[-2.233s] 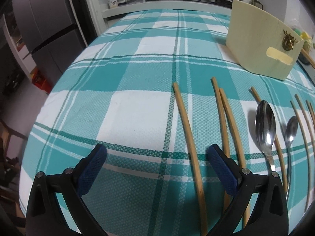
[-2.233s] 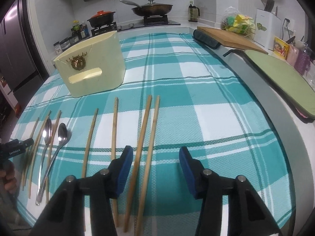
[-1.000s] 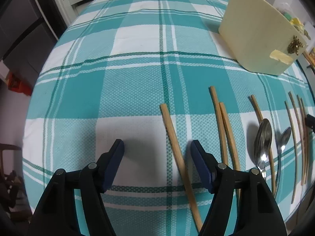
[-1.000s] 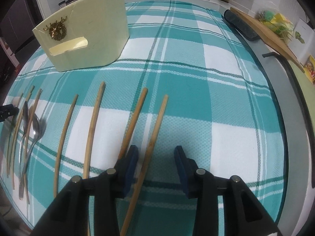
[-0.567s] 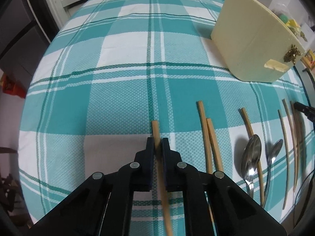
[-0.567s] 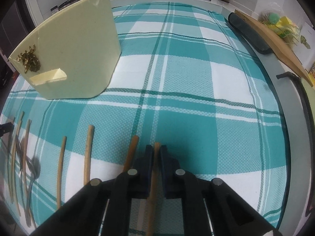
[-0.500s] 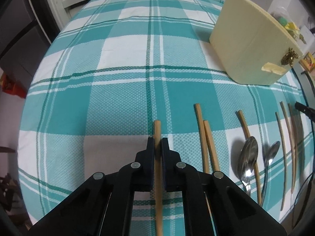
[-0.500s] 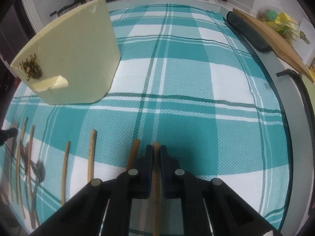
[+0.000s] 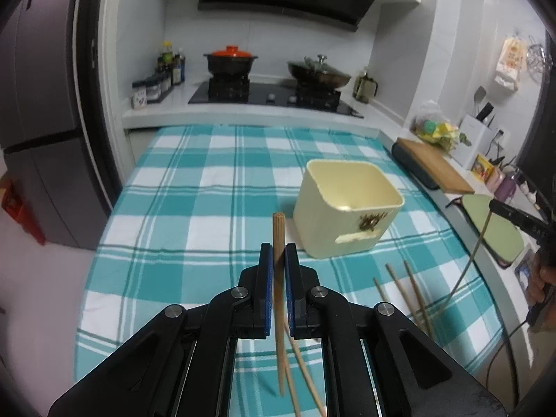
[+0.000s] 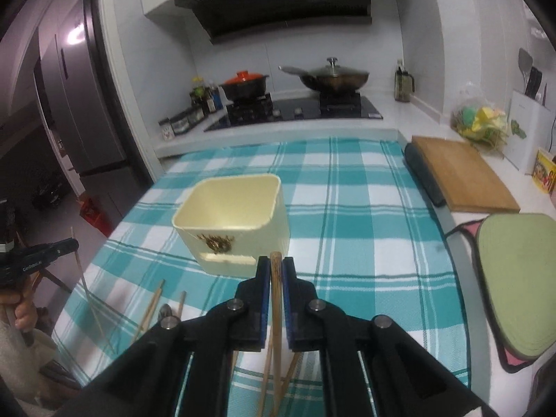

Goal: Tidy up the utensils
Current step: 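Lift both chopsticks into the cream box upright and open both tools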

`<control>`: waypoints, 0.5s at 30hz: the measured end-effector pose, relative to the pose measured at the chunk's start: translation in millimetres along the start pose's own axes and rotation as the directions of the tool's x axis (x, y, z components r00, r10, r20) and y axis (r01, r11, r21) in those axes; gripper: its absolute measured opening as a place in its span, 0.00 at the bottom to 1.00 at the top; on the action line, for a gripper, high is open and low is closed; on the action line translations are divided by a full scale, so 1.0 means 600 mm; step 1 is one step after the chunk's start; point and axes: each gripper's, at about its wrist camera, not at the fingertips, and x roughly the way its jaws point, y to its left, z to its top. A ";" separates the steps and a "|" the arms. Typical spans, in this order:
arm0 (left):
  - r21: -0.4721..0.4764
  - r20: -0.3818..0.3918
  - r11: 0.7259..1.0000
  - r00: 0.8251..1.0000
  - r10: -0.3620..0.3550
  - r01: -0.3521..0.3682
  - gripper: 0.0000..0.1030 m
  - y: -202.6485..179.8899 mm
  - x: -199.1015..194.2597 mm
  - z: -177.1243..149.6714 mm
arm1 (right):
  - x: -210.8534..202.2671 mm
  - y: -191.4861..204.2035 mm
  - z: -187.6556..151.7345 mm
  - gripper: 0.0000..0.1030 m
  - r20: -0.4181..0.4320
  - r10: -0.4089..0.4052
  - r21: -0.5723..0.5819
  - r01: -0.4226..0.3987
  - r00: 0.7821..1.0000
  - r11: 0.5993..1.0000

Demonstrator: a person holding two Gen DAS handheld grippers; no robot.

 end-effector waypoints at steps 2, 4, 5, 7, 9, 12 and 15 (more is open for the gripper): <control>-0.001 0.054 1.000 0.998 -0.009 0.009 0.05 -0.008 -0.023 0.019 | -0.027 0.016 0.015 0.07 0.061 0.006 -0.011 -0.005 0.998 1.000; -0.001 0.101 1.000 0.995 -0.013 0.013 0.05 -0.013 -0.039 0.041 | -0.048 0.034 0.030 0.07 0.121 0.002 -0.035 0.003 0.993 0.999; -0.002 0.120 1.000 0.993 -0.017 0.017 0.05 -0.017 -0.046 0.053 | -0.055 0.042 0.038 0.07 0.149 -0.002 -0.049 0.009 0.989 0.999; -0.001 0.144 0.999 0.989 -0.035 0.036 0.05 -0.024 -0.050 0.089 | -0.064 0.056 0.061 0.07 0.191 0.002 -0.060 0.010 0.982 0.998; -0.005 0.175 0.999 0.983 -0.048 0.050 0.05 -0.033 -0.051 0.124 | -0.066 0.066 0.093 0.07 0.219 0.020 -0.063 -0.006 0.976 0.998; -0.023 0.207 0.996 0.975 -0.077 0.083 0.05 -0.044 -0.035 0.191 | -0.066 0.083 0.150 0.07 0.271 0.033 -0.084 -0.011 0.962 0.996; -0.032 0.249 0.995 0.965 -0.084 0.095 0.05 -0.063 -0.008 0.253 | -0.052 0.101 0.209 0.07 0.322 0.035 -0.121 0.004 0.946 0.993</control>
